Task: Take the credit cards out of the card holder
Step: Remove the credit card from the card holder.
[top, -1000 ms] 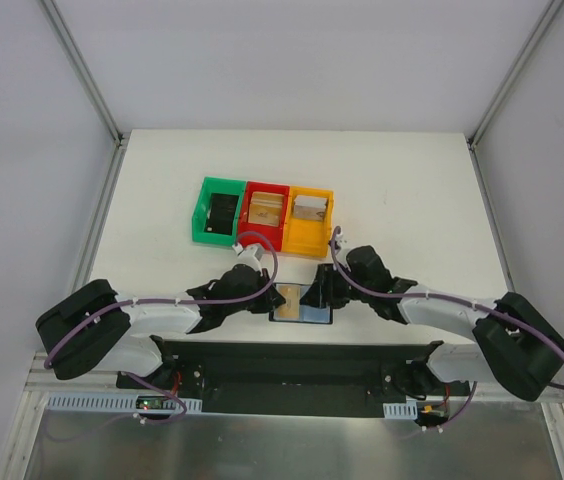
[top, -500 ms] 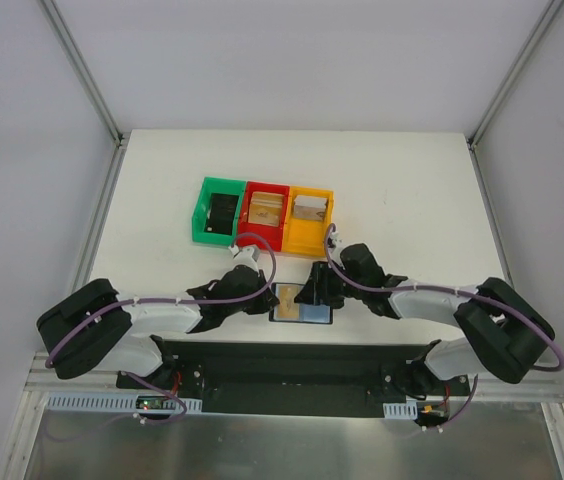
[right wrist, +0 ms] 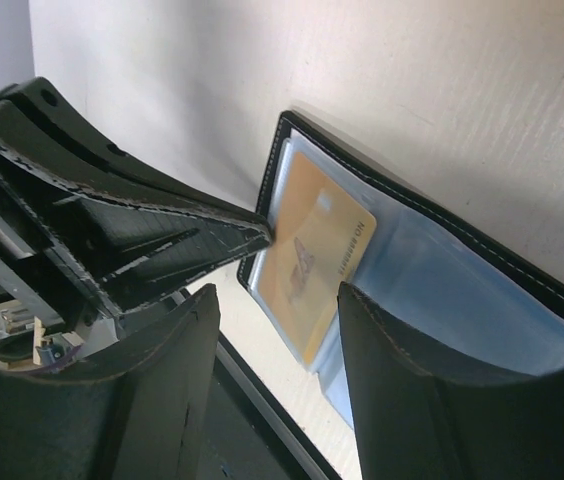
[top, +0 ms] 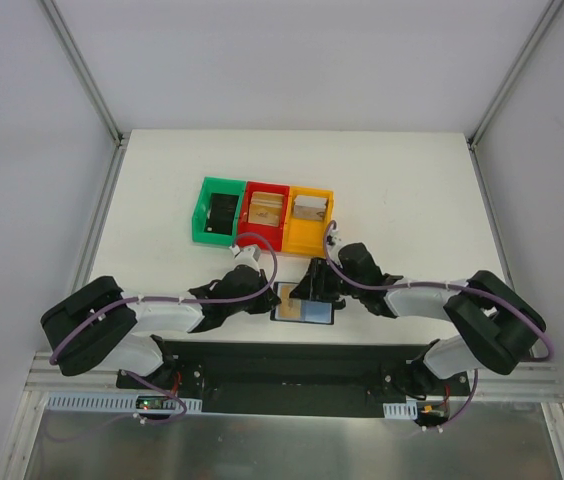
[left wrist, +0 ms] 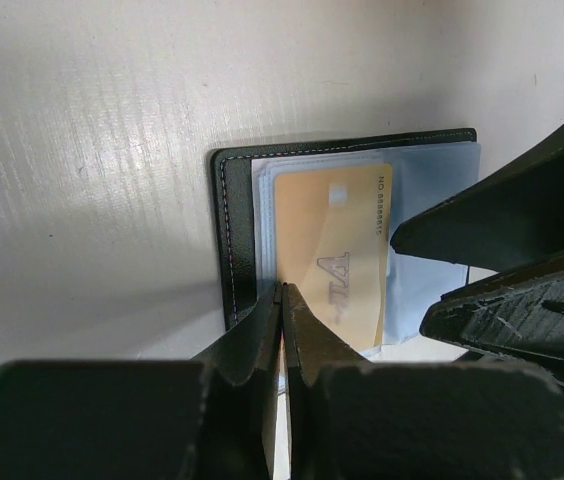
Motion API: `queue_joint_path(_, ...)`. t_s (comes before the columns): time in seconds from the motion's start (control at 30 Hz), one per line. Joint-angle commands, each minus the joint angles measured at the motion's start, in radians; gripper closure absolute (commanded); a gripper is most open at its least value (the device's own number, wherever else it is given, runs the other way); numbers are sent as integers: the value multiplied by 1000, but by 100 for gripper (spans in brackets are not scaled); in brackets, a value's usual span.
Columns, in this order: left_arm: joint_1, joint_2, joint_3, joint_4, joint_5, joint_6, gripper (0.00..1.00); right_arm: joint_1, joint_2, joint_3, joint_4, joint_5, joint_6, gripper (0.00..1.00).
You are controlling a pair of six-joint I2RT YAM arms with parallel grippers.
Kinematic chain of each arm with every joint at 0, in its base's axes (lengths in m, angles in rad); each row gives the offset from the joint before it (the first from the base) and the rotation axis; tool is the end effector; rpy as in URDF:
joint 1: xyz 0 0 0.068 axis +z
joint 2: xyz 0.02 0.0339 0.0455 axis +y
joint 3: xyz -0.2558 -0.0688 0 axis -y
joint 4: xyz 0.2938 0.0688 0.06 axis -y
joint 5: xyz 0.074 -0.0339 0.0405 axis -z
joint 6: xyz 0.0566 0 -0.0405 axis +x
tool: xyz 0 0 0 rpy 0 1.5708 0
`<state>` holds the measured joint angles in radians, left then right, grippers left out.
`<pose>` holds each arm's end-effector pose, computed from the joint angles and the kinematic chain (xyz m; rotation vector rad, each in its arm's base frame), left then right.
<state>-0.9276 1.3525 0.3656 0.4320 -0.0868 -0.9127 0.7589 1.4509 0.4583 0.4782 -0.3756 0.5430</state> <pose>0.1763 -0.2271 0.0825 -0.0383 2.2896 -0.9538 0.2110 0.2287 0.0919 -0.4919 2.2166 1.1391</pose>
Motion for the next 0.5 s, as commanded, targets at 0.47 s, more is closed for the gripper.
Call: queue_joint_path(0.47, 6, -7, -42, -6, -25, -43, 100, -3, -6, -93, 157, 30, 103, 46)
